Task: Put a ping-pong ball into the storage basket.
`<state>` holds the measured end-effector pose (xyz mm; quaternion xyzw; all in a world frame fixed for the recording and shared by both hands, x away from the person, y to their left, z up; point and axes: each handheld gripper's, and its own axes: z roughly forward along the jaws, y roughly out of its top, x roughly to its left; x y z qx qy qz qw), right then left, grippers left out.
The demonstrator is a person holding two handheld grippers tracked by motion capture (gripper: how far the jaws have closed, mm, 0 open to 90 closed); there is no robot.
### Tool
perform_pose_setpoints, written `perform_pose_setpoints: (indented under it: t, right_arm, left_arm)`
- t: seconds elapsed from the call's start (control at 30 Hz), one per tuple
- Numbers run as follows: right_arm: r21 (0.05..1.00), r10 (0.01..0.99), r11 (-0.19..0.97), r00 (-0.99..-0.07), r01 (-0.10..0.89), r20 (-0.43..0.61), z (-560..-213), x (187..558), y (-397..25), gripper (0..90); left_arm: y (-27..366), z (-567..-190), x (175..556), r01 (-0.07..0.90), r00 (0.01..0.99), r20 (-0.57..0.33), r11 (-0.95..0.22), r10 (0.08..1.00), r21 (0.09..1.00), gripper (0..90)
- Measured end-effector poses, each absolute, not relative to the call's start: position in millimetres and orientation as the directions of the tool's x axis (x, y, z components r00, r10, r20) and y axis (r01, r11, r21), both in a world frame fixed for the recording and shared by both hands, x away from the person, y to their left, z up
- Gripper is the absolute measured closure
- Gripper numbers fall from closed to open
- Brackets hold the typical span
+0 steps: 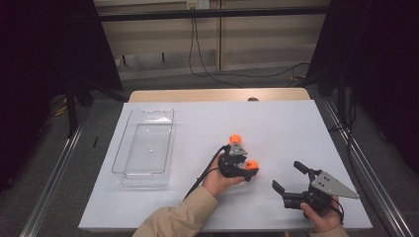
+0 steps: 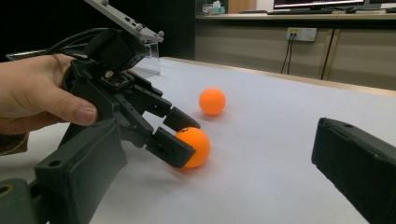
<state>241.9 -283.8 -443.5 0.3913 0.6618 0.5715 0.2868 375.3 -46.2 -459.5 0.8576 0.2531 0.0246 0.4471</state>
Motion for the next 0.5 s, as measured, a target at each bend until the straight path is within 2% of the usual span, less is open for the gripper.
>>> perform_pose_setpoints:
  t: [0.5]
  right_arm:
    - [0.981, 0.848, 0.039, -0.526, 0.19, 0.068, -443.4, 241.3, -285.0, 1.4]
  left_arm:
    - [-52.1, -459.9, 376.5, 0.417, 0.878, -0.189, -0.509, 0.44, 0.753, 46.3]
